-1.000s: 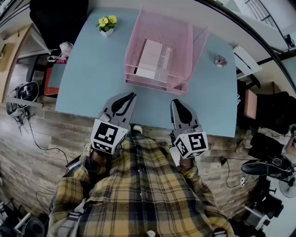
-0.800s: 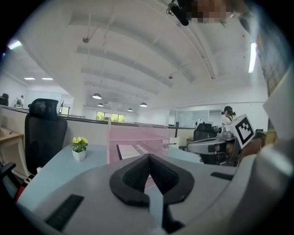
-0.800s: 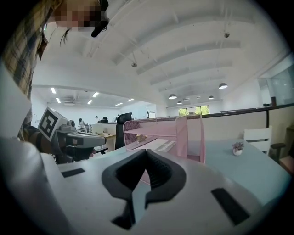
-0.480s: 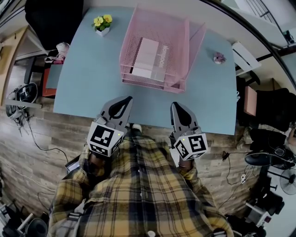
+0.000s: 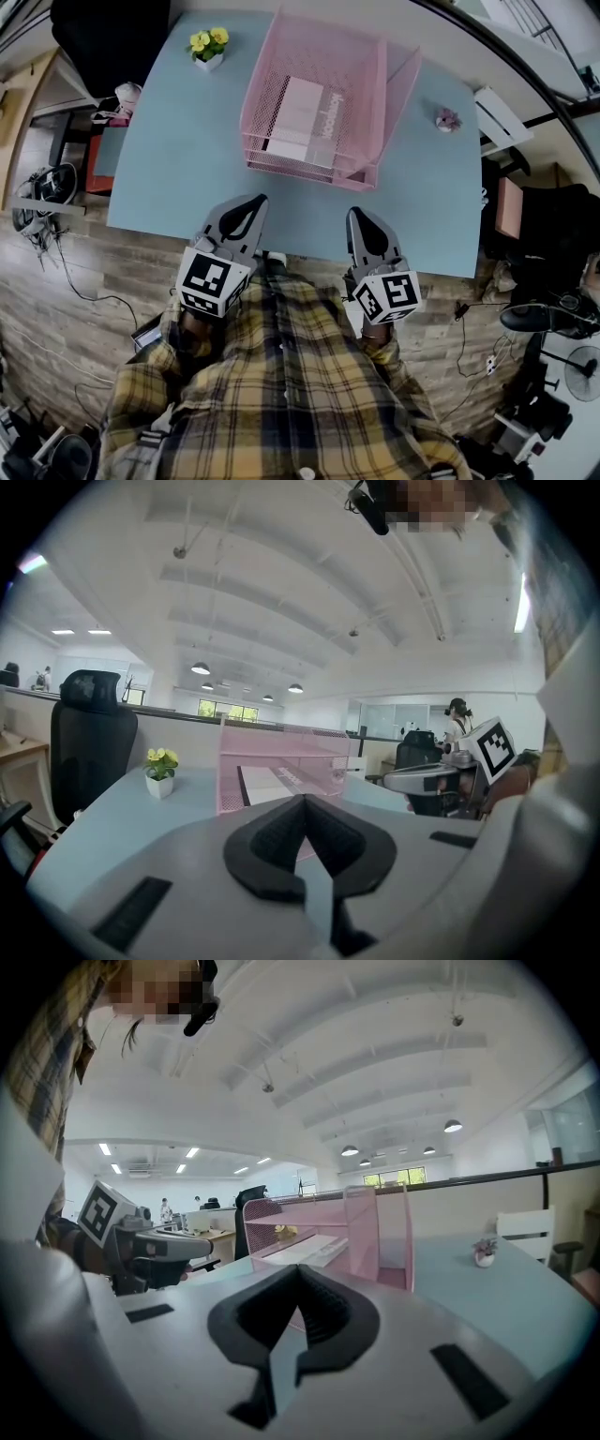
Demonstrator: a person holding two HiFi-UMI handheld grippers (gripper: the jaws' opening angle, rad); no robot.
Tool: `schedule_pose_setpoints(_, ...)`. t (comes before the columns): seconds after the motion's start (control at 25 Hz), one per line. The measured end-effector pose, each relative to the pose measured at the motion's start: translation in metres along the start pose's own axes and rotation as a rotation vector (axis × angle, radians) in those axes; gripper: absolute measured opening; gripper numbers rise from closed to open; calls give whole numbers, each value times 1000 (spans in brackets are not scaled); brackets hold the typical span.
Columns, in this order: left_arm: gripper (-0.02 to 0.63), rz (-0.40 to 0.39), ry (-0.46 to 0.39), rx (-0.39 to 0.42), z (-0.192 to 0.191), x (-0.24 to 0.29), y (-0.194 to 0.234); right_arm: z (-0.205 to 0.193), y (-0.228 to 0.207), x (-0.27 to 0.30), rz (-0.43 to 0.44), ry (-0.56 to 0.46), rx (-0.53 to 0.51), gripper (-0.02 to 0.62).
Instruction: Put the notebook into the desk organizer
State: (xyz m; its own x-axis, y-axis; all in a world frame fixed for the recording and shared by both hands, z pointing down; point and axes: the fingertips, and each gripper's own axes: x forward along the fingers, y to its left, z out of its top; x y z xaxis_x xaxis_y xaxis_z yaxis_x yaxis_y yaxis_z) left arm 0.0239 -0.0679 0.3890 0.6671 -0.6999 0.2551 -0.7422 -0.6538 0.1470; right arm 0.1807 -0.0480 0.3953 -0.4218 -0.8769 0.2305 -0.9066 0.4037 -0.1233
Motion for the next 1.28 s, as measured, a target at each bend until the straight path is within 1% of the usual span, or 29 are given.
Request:
schedule_pose_setpoints(0.56,-9,10,5,-2,1,4,10,0,-2,11,1,12,-8,2)
schedule_pose_setpoints(0.88,-9,-1,5,-1,2,8,13,0,-3,15,-10,18,-15,2)
schedule_pose_setpoints(1.08,-8,-5,7,-2,2,11,15,0,-4,17,-17,19,3,2)
schedule_pose_setpoints(1.28,-8,-1,11,-3,2,13,18,-1,-7,18,-29,28,-9,2)
